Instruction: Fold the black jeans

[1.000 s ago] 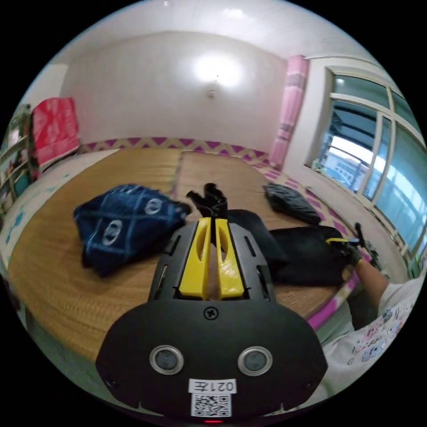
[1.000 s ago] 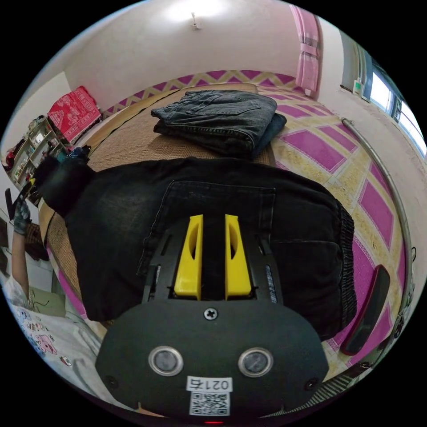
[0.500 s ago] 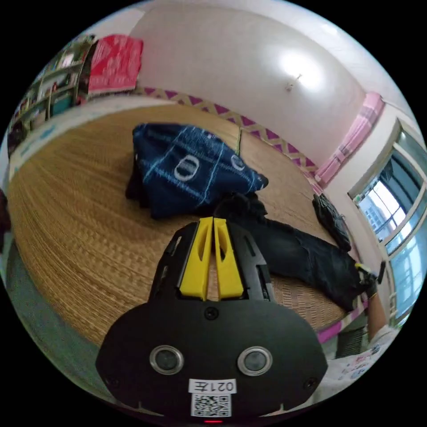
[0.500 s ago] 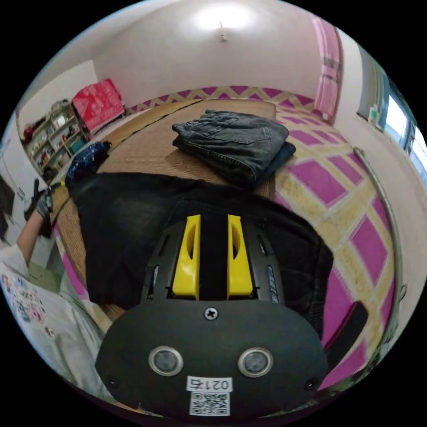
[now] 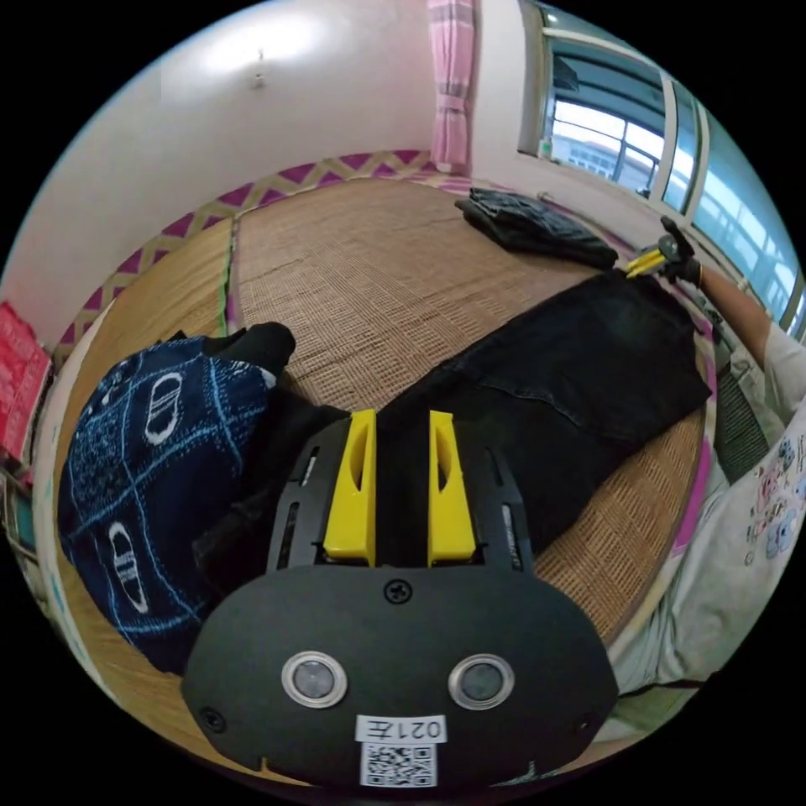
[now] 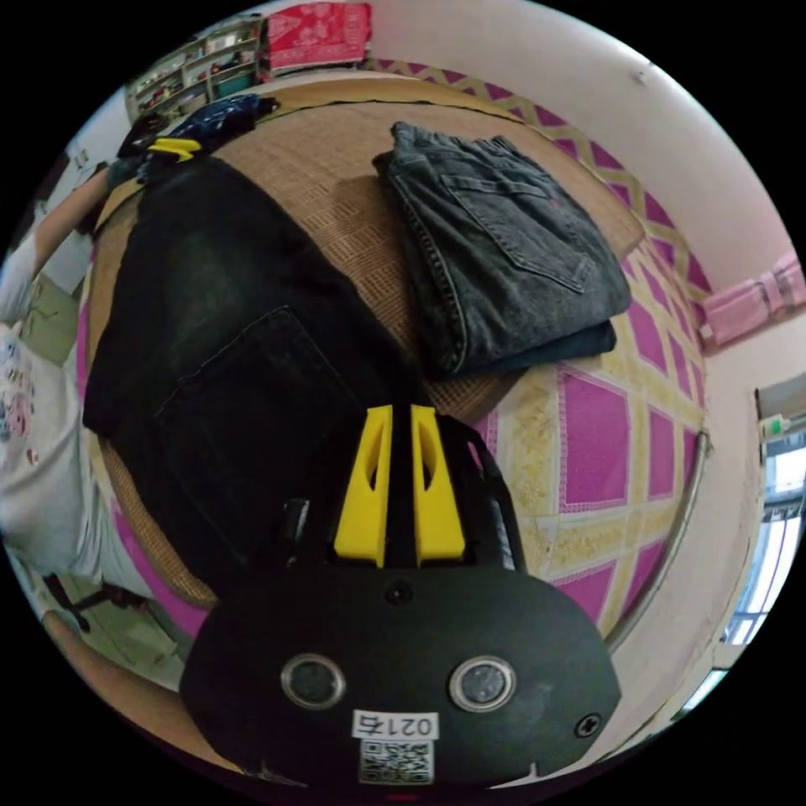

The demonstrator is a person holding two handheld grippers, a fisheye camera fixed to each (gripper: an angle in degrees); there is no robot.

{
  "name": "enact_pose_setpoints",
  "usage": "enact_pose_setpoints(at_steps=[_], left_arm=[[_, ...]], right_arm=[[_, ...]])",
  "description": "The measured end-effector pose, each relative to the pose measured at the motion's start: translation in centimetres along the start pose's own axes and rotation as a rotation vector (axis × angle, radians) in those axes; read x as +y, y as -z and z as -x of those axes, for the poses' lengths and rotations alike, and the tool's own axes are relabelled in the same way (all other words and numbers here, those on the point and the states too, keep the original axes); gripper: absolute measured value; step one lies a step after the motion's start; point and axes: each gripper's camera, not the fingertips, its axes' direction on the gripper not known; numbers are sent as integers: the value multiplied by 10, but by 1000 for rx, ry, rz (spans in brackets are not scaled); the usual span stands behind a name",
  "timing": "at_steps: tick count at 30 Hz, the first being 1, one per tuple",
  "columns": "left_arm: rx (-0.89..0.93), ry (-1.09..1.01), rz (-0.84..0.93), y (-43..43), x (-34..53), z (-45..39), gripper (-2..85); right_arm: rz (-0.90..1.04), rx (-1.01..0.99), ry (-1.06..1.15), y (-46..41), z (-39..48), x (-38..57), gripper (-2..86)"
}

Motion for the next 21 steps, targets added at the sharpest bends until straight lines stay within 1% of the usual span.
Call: enact_pose_setpoints(at_steps=[2, 4, 7, 8, 11, 13, 16, 19, 21], left_arm=[[7, -43, 36, -3, -3, 0, 105], [19, -84, 51, -4, -4, -2, 106], [9, -133, 107, -11, -3, -7, 85], [3, -144, 132, -15, -1, -8, 67], [8, -156, 125, -11, 3, -9, 4], [-3, -176, 119, -7, 8, -12, -4], [-25, -205, 79, 8, 19, -17, -8], [-22, -212, -9, 42, 36, -23, -9], [-9, -218, -122, 85, 62, -34, -10]], right_arm=[[-30, -13, 25, 11, 3, 7, 0], [-121, -20, 6, 31, 3, 23, -7], [-213, -11, -22, 53, 7, 43, -9], [-225, -10, -26, 57, 8, 47, -10], [-242, 1, -30, 66, 17, 60, -10], [-240, 13, -26, 73, 25, 66, -9], [-261, 21, -26, 88, 35, 76, -8], [-320, 3, -28, 114, 46, 98, -7], [-387, -17, -34, 140, 57, 121, -7]])
